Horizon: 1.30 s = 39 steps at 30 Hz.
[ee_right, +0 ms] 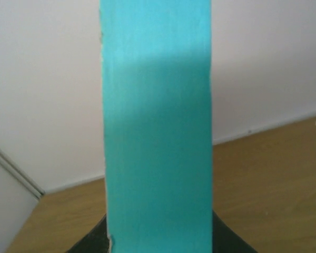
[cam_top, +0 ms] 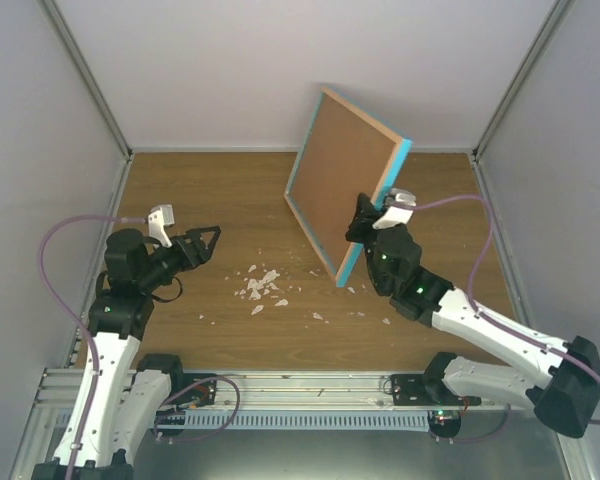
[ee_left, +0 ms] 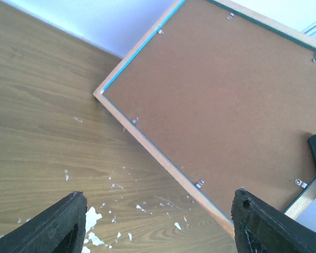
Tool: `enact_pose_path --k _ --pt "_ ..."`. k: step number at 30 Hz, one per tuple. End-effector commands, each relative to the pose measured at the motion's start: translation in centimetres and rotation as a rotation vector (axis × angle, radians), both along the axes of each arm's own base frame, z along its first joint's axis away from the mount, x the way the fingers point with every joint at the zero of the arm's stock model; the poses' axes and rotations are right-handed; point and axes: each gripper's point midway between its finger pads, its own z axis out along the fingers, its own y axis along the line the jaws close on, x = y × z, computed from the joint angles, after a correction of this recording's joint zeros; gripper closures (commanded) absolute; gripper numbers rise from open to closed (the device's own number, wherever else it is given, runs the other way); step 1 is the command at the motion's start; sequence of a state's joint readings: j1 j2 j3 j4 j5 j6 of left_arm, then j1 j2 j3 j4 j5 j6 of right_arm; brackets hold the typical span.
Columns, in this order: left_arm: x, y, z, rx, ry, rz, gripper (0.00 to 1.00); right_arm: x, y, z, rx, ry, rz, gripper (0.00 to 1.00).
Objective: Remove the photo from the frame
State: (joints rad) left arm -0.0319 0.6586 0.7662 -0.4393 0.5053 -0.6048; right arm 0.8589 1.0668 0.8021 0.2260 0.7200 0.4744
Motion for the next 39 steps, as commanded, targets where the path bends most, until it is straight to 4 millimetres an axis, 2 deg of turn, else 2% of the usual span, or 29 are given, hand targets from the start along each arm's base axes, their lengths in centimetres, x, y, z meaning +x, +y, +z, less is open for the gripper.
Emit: enact_pose_path --k 1,6,11,15,24,30,39 --pt "0.3 -0.7 -0.4 -0.039 -0.016 -0.037 0.25 -0.3 -1.8 -0.7 0.458 0.033 -0.029 1.00" --pt "0.2 -1.1 -2.6 -0.066 0.025 -0.057 0.23 -0.7 -3.5 -6.6 0.684 0.158 -0.121 0.99" --pt "0.0 -1.6 -5.2 -0.095 0.075 -0.084 0.21 -1.5 -3.8 -12.9 0.873 0.280 -0.169 0.99" --pt "-0.1 -1.9 -7.0 -0.120 0.106 -0.097 0.19 -2.0 -3.4 -16.3 0.968 0.352 -0.184 0.99" --pt "-0.7 -3.1 -10.8 -0.180 0.194 -0.131 0.16 -3.4 -1.3 -22.0 0.988 0.550 -0.220 0.99" --pt "-1.2 -4.4 -12.8 -0.210 0.241 -0.162 0.15 -4.7 -0.5 -24.6 0.978 0.633 -0.233 0.86" --pt "-1.6 -7.1 -15.5 -0.232 0.318 -0.201 0.13 -6.5 1.4 -26.3 0.904 0.729 -0.185 0.67"
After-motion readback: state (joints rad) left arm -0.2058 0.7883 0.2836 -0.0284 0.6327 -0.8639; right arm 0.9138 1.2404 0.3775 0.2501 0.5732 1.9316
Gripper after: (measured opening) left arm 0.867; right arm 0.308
